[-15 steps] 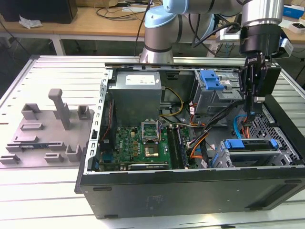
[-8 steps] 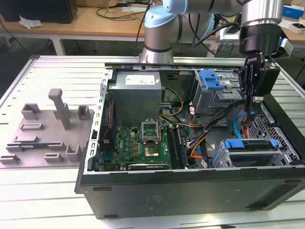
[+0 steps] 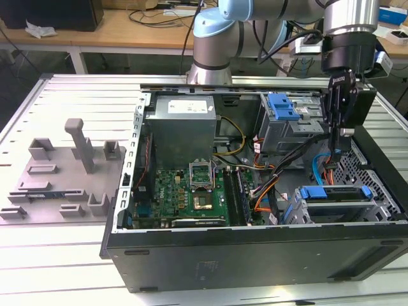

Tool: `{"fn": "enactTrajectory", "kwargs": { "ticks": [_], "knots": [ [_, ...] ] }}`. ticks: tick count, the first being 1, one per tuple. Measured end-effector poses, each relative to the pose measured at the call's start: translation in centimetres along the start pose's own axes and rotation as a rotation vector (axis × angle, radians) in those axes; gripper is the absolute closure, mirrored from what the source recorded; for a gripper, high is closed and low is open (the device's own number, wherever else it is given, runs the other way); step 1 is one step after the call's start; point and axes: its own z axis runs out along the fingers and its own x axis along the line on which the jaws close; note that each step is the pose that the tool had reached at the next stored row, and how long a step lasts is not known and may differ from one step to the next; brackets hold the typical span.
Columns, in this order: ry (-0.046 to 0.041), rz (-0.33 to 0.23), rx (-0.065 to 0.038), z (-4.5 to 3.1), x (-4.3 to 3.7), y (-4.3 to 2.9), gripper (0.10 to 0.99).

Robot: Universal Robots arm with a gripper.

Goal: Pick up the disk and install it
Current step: 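Insert the first disk wire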

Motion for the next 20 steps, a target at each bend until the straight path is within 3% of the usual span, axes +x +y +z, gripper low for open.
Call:
{"fn": "enactTrajectory", "kwargs": {
  "ticks": [6,8,12,17,19,20],
  "knots": [
    [0.0088,0.0,0.001,0.12,-0.28,0.06,0.796],
    [0.0114,0.0,0.002,0.15,-0.36,0.08,0.922],
    [0.0189,0.0,0.003,0.16,-0.39,0.08,0.922],
    [0.018,0.0,0.003,0.24,-0.13,0.04,0.922],
    [0.0142,0.0,0.002,0.22,0.34,-0.03,0.922],
    [0.0076,0.0,0.001,0.19,0.81,-0.1,0.922]
  ]
}}
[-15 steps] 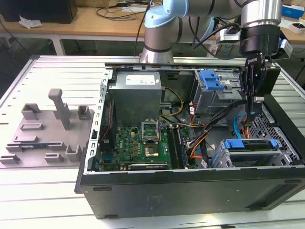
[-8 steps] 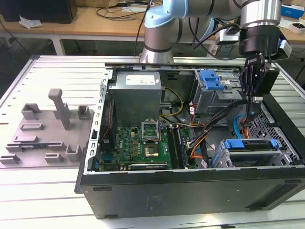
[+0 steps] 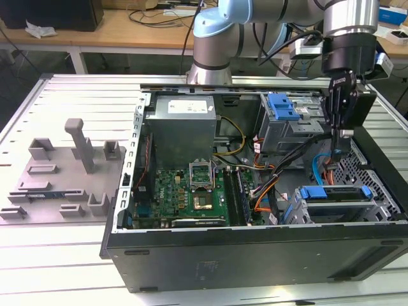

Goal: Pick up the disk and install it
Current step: 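Insert the first disk wire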

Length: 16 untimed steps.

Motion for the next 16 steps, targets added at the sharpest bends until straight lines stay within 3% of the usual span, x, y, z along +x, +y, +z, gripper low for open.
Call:
{"fn": "enactTrajectory", "kwargs": {
  "ticks": [1,9,12,15,16],
  "knots": [
    [-0.0074,0.0,-0.001,0.01,0.35,-0.05,0.922],
    [-0.0915,0.0,-0.013,0.41,2.07,-0.31,0.922],
    [-0.1058,0.0,-0.016,0.51,2.67,-0.4,0.922],
    [-0.1145,-0.001,-0.017,1.14,3.48,-0.52,0.922],
    [-0.1212,-0.001,-0.018,1.45,3.87,-0.57,0.922]
  ]
}}
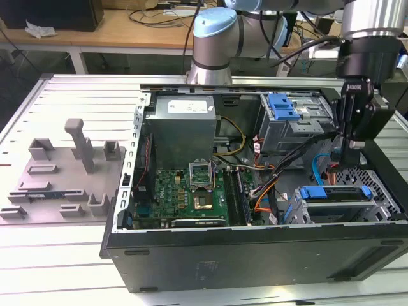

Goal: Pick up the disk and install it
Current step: 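Insert the first disk wire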

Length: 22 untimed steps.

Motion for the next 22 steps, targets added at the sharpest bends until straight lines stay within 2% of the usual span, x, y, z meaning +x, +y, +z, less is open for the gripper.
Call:
{"fn": "enactTrajectory", "kwargs": {
  "ticks": [1,3,4,5,6,7,8,9,10,14,16,17,18,20,22],
  "knots": [
    [-0.0233,0.0,-0.003,0.16,0.25,-0.03,0.922],
    [-0.0915,0.001,-0.011,0.33,0.52,-0.05,0.922],
    [-0.1227,0.001,-0.015,0.37,0.66,-0.06,0.922],
    [-0.1499,0.001,-0.019,0.34,0.86,-0.07,0.922],
    [-0.1615,0.001,-0.02,0.34,0.94,-0.08,0.922],
    [-0.1774,0.0,-0.022,0.33,1.08,-0.11,0.922],
    [-0.2037,0.0,-0.026,0.31,1.33,-0.14,0.922],
    [-0.2181,0.0,-0.028,0.26,1.54,-0.16,0.922],
    [-0.2297,-0.001,-0.029,0.14,1.89,-0.2,0.922],
    [-0.2441,-0.002,-0.031,0.0,2.79,-0.03,0.922],
    [-0.2557,-0.002,-0.032,-0.05,3.15,0.13,0.922],
    [-0.2706,-0.003,-0.034,-0.23,3.55,0.33,0.922],
    [-0.2808,-0.005,-0.035,-0.49,3.91,0.34,0.922],
    [-0.2953,-0.005,-0.037,-0.4,4.53,0.25,0.922],
    [-0.2983,-0.005,-0.037,0.03,5.2,0.12,0.922]
  ]
}}
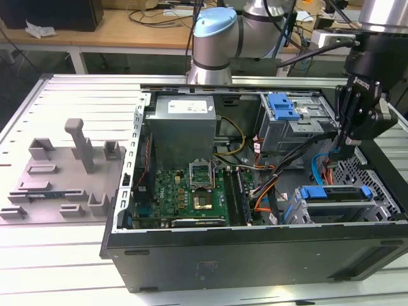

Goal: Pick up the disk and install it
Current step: 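Insert the first disk wire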

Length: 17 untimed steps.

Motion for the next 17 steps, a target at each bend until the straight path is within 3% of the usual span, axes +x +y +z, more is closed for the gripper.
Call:
{"fn": "enactTrajectory", "kwargs": {
  "ticks": [4,6,8,13,17],
  "knots": [
    [-0.0104,0.0,-0.002,0.45,1.72,-0.44,0.922],
    [-0.0243,-0.001,-0.006,0.61,2.3,-0.67,0.922],
    [-0.0318,-0.001,-0.009,0.75,2.83,-0.88,0.922],
    [-0.0333,-0.004,-0.014,1.06,3.69,-1.33,0.922],
    [-0.0336,-0.004,-0.014,1.06,3.71,-1.34,0.922]
  ]
}}
